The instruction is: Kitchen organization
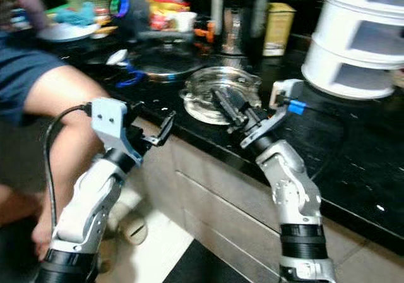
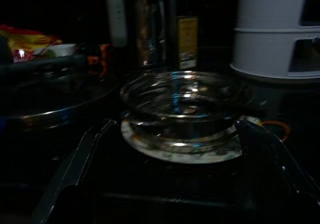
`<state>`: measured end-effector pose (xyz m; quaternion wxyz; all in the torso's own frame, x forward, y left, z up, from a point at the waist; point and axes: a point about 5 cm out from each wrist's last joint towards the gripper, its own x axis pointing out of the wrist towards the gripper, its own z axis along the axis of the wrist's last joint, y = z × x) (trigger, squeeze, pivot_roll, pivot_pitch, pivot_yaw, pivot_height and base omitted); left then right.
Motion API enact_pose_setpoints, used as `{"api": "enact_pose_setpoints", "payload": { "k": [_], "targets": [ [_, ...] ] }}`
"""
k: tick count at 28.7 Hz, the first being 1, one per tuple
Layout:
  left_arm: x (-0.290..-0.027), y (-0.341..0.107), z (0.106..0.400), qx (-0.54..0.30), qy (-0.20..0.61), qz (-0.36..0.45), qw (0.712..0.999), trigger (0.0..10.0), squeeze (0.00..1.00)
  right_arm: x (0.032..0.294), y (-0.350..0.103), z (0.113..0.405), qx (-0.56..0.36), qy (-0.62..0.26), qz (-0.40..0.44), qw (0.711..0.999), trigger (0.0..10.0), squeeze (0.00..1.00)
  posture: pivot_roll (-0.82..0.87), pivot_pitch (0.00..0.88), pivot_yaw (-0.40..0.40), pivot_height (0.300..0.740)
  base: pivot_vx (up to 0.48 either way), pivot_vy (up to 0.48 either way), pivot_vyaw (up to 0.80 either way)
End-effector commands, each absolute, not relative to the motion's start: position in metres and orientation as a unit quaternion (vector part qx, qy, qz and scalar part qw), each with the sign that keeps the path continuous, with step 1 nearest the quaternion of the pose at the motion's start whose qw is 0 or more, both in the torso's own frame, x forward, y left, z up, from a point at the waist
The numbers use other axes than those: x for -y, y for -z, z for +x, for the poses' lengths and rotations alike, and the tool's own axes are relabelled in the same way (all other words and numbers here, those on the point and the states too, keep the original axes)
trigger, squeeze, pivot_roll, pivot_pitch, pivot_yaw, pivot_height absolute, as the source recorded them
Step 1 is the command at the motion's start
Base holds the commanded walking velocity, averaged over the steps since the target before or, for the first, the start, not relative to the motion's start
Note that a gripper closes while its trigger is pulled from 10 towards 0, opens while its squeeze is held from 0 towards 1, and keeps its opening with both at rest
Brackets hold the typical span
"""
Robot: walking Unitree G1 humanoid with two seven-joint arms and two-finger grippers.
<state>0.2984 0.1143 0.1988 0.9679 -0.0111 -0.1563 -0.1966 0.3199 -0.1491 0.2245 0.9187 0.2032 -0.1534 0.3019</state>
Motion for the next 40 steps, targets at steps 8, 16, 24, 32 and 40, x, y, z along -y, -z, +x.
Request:
{"api": "enact_pose_setpoints", "payload": {
  "k": [8, 16, 24, 32, 40],
  "targets": [
    [-0.115, -0.201, 0.297, 0.159, 0.195, -0.008, 0.968, 10.0, 0.0, 0.141, -0.214, 0.326, 0.123, -0.271, 0.065, 0.952, 10.0, 0.0, 0.03, 0.028, -0.005, 0.74, 0.0, 0.0, 0.0],
    [-0.118, -0.197, 0.298, 0.153, 0.177, 0.01, 0.972, 10.0, 0.0, 0.136, -0.202, 0.327, 0.104, -0.252, -0.005, 0.962, 10.0, 0.0, 0.02, 0.03, -0.005, 0.74, 0.0, 0.0, 0.0],
    [-0.14, -0.2, 0.3, 0.156, 0.116, 0.037, 0.98, 10.0, 0.0, 0.128, -0.203, 0.339, 0.11, -0.198, -0.004, 0.974, 10.0, 0.0, 0.04, 0.044, -0.016, 0.74, 0.0, 0.0, 0.0],
    [-0.14, -0.198, 0.296, 0.153, 0.116, 0.034, 0.981, 10.0, 0.0, 0.126, -0.207, 0.342, 0.118, -0.198, -0.006, 0.973, 10.0, 0.0, 0.04, 0.054, -0.024, 0.74, 0.0, 0.0, 0.0],
    [-0.123, -0.19, 0.29, 0.127, 0.19, -0.012, 0.974, 10.0, 0.0, 0.122, -0.204, 0.343, 0.118, -0.198, -0.007, 0.973, 10.0, 0.0, 0.04, 0.06, -0.026, 0.74, 0.0, 0.0, 0.0]
  ]
}}
